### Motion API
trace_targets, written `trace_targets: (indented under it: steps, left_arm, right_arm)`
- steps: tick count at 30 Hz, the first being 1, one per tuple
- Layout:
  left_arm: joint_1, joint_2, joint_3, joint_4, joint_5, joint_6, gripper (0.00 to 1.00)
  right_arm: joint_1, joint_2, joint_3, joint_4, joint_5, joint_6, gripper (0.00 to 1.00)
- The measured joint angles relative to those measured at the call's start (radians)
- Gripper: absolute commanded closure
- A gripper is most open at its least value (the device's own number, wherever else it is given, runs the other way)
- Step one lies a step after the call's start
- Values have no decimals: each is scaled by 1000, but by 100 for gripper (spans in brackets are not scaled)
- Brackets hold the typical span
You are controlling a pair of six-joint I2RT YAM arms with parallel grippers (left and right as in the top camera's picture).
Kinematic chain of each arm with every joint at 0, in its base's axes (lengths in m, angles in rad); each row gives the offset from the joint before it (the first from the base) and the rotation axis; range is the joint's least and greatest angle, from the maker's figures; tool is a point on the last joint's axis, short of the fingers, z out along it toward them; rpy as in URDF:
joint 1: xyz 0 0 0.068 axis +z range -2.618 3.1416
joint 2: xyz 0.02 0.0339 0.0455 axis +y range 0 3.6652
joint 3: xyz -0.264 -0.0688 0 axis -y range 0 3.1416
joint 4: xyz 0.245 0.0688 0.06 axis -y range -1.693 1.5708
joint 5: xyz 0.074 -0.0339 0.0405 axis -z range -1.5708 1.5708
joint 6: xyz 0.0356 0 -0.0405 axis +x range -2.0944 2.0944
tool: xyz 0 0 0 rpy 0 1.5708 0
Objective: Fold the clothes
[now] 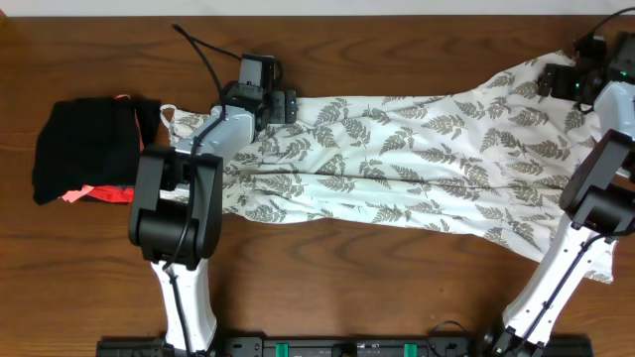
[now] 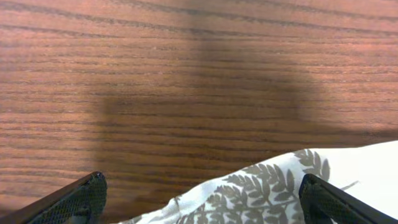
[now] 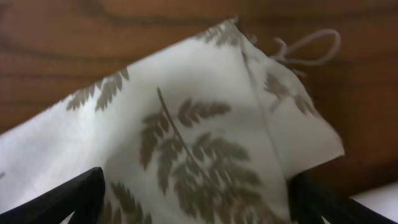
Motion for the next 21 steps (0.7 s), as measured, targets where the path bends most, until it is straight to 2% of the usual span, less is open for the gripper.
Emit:
trace_targets:
  steps: [4, 6, 7, 8, 9, 10, 12, 13, 15, 18, 21]
  left_arm:
    - [0, 29, 0, 6, 0, 0, 1]
    - [0, 33, 2, 16, 0, 2, 1]
    - [0, 33, 2, 16, 0, 3, 1]
    - [0, 33, 2, 16, 0, 3, 1]
    - [0, 33, 2, 16, 0, 3, 1]
    - [0, 33, 2, 16, 0, 3, 1]
    - [0, 33, 2, 16, 0, 3, 1]
    - [0, 33, 2, 16, 0, 3, 0]
    - [0, 33, 2, 16, 0, 3, 6]
    - [-1, 33, 2, 16, 0, 7, 22]
    - [-3, 33, 2, 15, 3, 7, 30]
  right_arm:
    - [11, 16, 0, 38, -5, 0, 10]
    - [16, 26, 0, 43, -5, 0, 16]
    - [17, 29, 0, 46, -3, -3, 26]
    - [17, 32, 6, 44, -5, -4, 40]
    - [17, 34, 9, 41, -4, -2, 59]
    - [17, 37, 13, 40, -3, 3, 71]
    - [16, 40, 17, 37, -8, 18, 88]
    - [16, 40, 17, 36, -15, 26, 92]
    - [18, 40, 17, 34, -24, 50, 96]
    - [18, 39, 18, 26, -27, 77, 96]
    - [18, 37, 20, 10, -30, 91, 88]
